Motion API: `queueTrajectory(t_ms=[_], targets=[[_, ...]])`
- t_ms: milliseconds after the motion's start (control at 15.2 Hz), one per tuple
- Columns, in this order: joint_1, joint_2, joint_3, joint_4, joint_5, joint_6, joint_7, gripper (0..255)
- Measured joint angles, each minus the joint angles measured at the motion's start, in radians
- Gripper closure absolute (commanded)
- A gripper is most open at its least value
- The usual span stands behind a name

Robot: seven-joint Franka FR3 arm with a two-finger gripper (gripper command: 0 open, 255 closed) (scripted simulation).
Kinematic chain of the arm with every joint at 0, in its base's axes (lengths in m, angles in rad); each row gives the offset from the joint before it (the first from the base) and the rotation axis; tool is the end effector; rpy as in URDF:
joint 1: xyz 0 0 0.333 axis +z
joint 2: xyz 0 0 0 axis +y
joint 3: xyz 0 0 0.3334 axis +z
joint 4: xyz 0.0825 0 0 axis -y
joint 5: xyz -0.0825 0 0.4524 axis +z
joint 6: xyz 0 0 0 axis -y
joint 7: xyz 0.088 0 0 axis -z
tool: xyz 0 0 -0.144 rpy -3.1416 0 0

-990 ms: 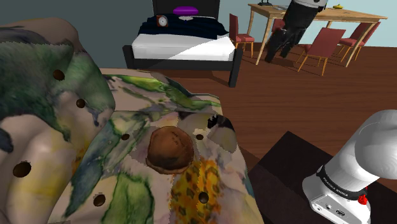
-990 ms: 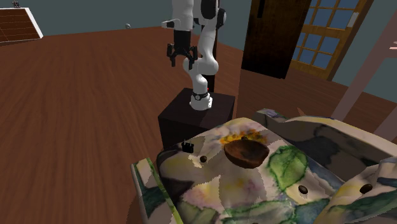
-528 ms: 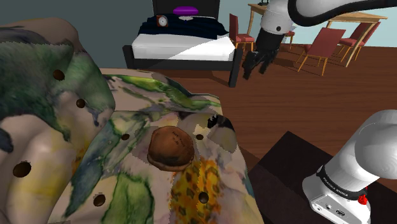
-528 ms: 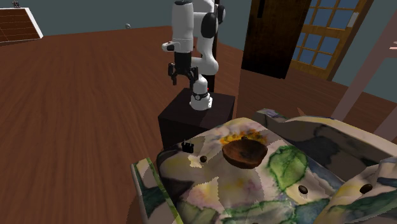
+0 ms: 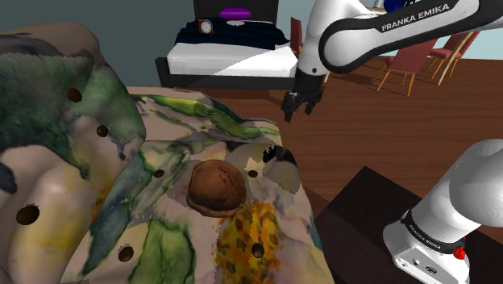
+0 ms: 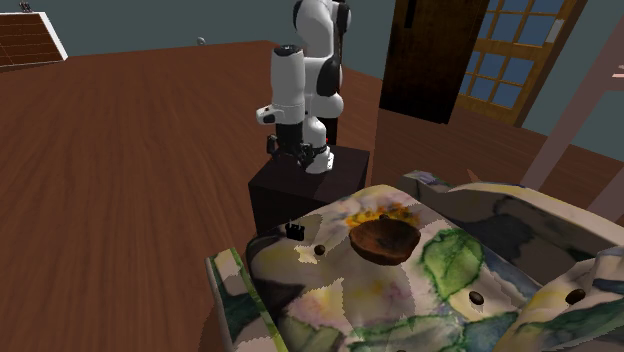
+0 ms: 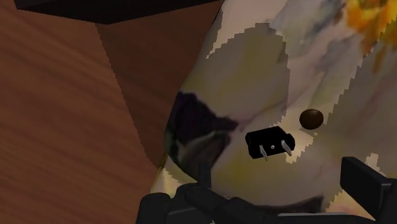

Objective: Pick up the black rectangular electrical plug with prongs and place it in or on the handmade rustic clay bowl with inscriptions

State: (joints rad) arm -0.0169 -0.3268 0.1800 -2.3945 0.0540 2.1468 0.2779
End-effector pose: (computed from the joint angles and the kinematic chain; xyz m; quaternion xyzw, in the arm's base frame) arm 0.5005 0.0850 0.3928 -0.9965 0.0747 -0.0378 0.0026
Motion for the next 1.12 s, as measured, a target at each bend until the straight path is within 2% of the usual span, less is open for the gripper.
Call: queueTrajectory(t_ms=[792,1122], targets=[[0.007,0.446,0.043,0.141,-0.080,0.226,0.148,0],[0.012,0.506,0.039,0.126,-0.100,0.296,0.166,0]])
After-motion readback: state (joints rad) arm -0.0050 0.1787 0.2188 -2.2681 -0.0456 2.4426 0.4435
